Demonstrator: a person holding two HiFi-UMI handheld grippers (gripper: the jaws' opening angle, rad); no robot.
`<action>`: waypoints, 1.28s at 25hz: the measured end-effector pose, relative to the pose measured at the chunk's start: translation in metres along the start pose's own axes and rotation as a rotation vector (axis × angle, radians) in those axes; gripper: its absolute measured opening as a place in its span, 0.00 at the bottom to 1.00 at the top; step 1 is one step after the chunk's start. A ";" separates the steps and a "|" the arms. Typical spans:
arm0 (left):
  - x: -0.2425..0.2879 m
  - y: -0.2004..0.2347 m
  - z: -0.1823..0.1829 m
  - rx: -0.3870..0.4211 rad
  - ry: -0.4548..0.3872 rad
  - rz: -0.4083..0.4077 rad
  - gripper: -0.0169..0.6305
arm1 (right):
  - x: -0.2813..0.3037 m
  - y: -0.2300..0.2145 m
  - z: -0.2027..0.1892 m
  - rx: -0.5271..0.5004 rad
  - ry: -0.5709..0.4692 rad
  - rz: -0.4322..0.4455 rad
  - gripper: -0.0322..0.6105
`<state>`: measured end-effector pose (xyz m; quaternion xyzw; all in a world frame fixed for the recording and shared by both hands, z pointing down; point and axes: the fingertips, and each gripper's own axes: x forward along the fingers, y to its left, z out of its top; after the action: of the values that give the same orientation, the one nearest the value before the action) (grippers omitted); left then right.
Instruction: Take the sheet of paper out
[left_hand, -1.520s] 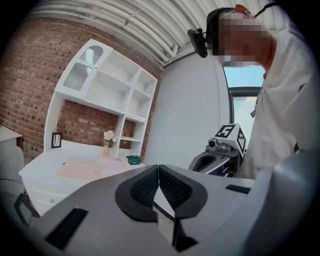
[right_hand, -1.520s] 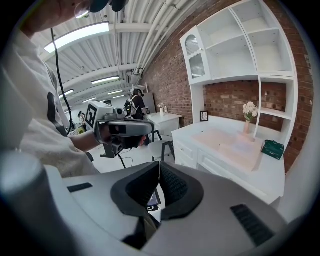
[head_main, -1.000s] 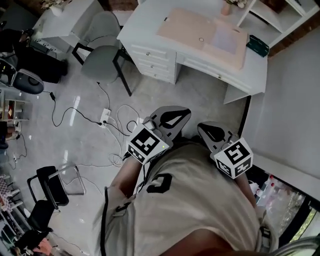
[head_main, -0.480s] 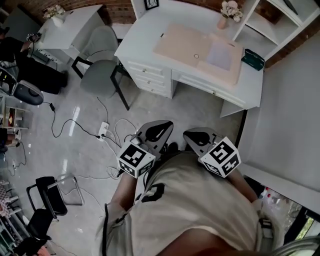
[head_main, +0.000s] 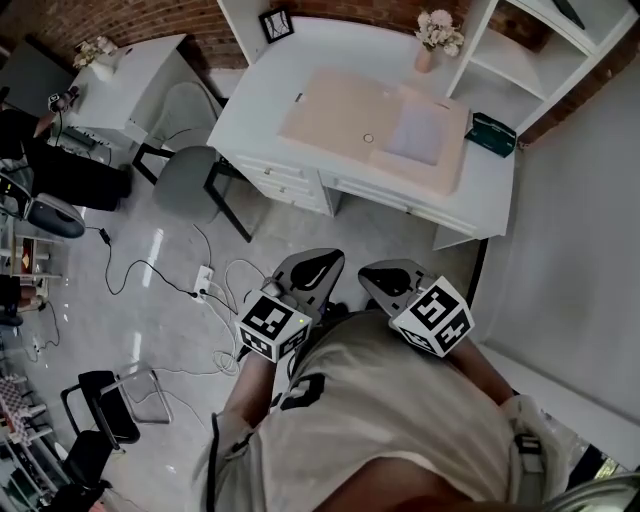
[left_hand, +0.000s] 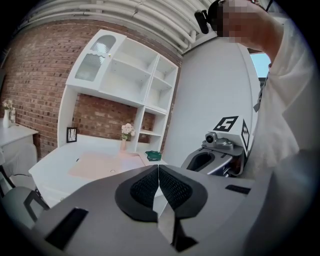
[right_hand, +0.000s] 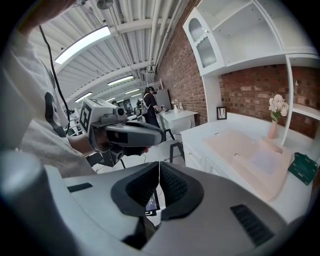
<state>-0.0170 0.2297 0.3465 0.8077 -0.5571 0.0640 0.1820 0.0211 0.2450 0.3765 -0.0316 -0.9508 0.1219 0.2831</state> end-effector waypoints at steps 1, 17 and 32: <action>0.008 0.000 0.002 0.002 0.005 -0.001 0.05 | -0.002 -0.007 0.000 0.002 -0.003 0.001 0.09; 0.106 -0.004 0.033 0.023 0.059 0.047 0.05 | -0.053 -0.098 -0.007 0.047 -0.050 0.030 0.09; 0.152 0.020 0.060 -0.011 0.055 0.058 0.05 | -0.079 -0.150 -0.014 0.107 -0.082 -0.006 0.09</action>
<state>0.0143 0.0683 0.3417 0.7882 -0.5754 0.0881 0.1999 0.0963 0.0921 0.3834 -0.0086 -0.9538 0.1730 0.2456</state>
